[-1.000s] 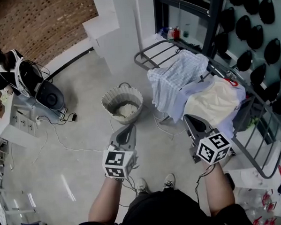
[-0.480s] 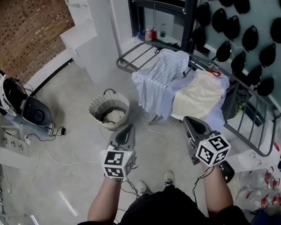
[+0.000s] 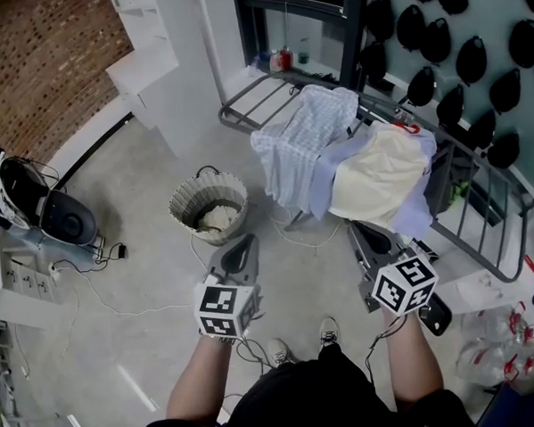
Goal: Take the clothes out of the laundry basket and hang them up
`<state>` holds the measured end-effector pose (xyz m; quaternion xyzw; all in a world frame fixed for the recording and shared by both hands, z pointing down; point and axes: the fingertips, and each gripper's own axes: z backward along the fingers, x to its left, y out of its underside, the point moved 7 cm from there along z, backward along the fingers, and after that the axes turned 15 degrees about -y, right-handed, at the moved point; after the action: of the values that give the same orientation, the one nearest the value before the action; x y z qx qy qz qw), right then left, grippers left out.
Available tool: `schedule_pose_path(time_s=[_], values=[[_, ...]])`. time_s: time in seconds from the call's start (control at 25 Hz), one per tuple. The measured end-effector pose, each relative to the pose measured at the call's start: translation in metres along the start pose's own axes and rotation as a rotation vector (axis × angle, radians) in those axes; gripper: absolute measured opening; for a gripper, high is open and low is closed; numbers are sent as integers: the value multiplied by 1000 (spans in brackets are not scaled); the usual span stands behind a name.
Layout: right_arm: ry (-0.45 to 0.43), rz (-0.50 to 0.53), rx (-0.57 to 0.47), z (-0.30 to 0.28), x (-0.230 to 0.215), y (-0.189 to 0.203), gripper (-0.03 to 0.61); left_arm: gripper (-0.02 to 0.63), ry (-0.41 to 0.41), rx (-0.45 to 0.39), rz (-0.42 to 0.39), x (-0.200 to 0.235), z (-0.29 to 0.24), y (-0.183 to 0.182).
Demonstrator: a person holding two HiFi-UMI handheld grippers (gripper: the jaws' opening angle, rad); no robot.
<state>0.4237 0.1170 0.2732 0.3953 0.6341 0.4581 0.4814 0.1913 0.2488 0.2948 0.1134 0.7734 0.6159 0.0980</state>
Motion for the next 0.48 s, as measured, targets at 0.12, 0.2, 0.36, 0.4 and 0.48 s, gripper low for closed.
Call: schedule_pose_path(time_s=[0.12,0.2,0.36,0.4,0.48], values=[[1,-9,2,-5,2,5,5,12,1,7,-2,6,1,4],[2,-14,2,-8,6,7,5,12,1,11,-4,10,1,6],[2,-15,8,-14,13,10,5,12,3,11,-4,19,4,8],[3,-14,9,-15,15,9,5,12,4,10,-4,20,5,8],[6,-10,8,-16,19,9,5,12,7,6,-5,23,7,7]])
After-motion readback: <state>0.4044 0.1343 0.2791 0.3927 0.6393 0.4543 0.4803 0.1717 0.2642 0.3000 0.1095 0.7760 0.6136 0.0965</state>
